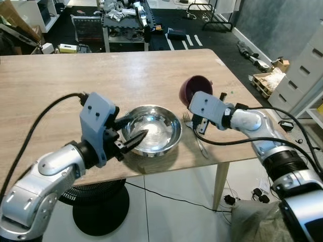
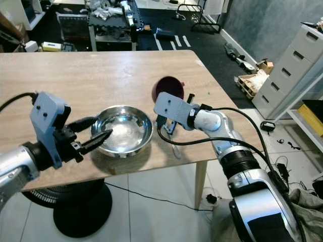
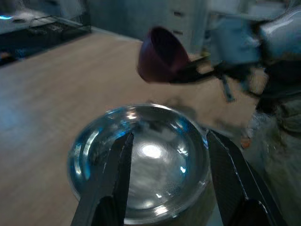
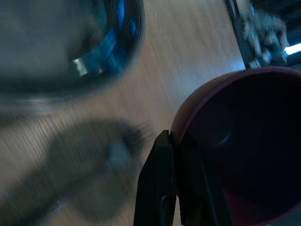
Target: Setting the table
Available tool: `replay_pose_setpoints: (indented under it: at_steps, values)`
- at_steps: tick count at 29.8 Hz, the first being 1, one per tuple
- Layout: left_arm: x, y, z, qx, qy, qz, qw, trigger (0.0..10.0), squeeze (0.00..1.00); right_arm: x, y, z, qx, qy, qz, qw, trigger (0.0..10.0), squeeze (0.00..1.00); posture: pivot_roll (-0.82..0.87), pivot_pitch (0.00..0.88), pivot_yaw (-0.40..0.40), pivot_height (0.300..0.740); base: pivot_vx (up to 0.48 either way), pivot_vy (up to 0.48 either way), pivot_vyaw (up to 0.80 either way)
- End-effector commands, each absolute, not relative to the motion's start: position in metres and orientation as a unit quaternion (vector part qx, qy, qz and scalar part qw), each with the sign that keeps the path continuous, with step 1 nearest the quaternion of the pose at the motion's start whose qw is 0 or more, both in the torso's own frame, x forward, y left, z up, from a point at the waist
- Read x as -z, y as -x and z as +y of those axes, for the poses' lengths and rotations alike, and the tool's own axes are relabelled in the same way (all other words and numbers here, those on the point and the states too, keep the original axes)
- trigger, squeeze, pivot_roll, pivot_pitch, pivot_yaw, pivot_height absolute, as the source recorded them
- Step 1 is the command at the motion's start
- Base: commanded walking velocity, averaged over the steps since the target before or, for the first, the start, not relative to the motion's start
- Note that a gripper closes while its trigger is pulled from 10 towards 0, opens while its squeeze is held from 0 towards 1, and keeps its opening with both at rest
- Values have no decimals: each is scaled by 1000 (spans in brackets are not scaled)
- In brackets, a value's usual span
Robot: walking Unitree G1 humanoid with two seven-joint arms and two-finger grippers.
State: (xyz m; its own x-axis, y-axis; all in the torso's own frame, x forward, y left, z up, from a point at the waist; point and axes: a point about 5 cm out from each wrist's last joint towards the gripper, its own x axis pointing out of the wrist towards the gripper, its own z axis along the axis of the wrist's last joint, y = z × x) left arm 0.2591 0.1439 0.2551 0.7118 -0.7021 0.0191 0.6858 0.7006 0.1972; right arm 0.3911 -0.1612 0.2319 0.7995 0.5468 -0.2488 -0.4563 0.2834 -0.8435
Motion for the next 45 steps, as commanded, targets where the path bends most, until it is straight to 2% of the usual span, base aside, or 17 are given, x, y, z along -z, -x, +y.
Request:
replay_pose_setpoints:
  at_steps: [1,4,6,11,17,24,27,35,36,37,38,39,40,45]
  values:
    - [-259,-254,142,400,-91,-48,911,10000,0,-230,-394,-169,-290,540,-31,790,10000,0,108,58,10,740,0,0,0]
    - [-262,-252,144,414,-98,-49,904,10000,0,-234,-400,-172,-246,565,-23,787,10000,0,112,55,13,740,0,0,0]
    - [-264,-252,145,414,-101,-51,903,10000,0,-235,-402,-174,-235,593,-15,770,10000,0,115,53,13,740,0,0,0]
    - [-263,-250,146,415,-99,-49,903,10000,0,-218,-392,-183,-313,591,38,742,10000,0,115,52,10,740,0,0,0]
    - [-261,-249,146,417,-95,-45,903,10000,0,-214,-389,-192,-324,604,53,727,10000,0,109,52,14,740,0,0,0]
    - [-260,-250,144,419,-91,-44,902,10000,0,-216,-387,-204,-317,603,64,729,10000,16,106,53,21,740,0,0,0]
    - [-259,-250,144,419,-90,-43,903,10000,0,-214,-385,-203,-335,597,67,726,10000,122,106,53,20,740,0,0,0]
    - [-259,-250,144,416,-87,-43,904,10000,0,-204,-380,-200,-359,598,77,712,10000,125,107,55,19,740,0,0,0]
    - [-259,-250,144,416,-87,-43,904,10000,0,-203,-380,-199,-361,598,75,712,10000,216,108,55,20,740,0,0,0]
    - [-259,-251,144,416,-86,-43,904,10000,0,-202,-380,-198,-362,598,75,711,10000,216,108,55,19,740,0,0,0]
    - [-259,-251,144,416,-85,-44,905,10000,0,-203,-380,-195,-362,597,67,713,10000,392,109,55,19,740,0,0,0]
    - [-259,-251,144,415,-85,-44,905,10000,0,-203,-381,-194,-361,596,62,714,10000,392,109,55,19,740,0,0,0]
    - [-259,-251,144,415,-84,-44,905,10000,0,-206,-382,-191,-354,595,53,719,10000,1000,110,55,19,740,0,0,0]
    - [-258,-251,143,415,-83,-44,905,10000,0,-214,-386,-187,-338,587,31,735,10000,1000,110,55,19,740,0,0,0]
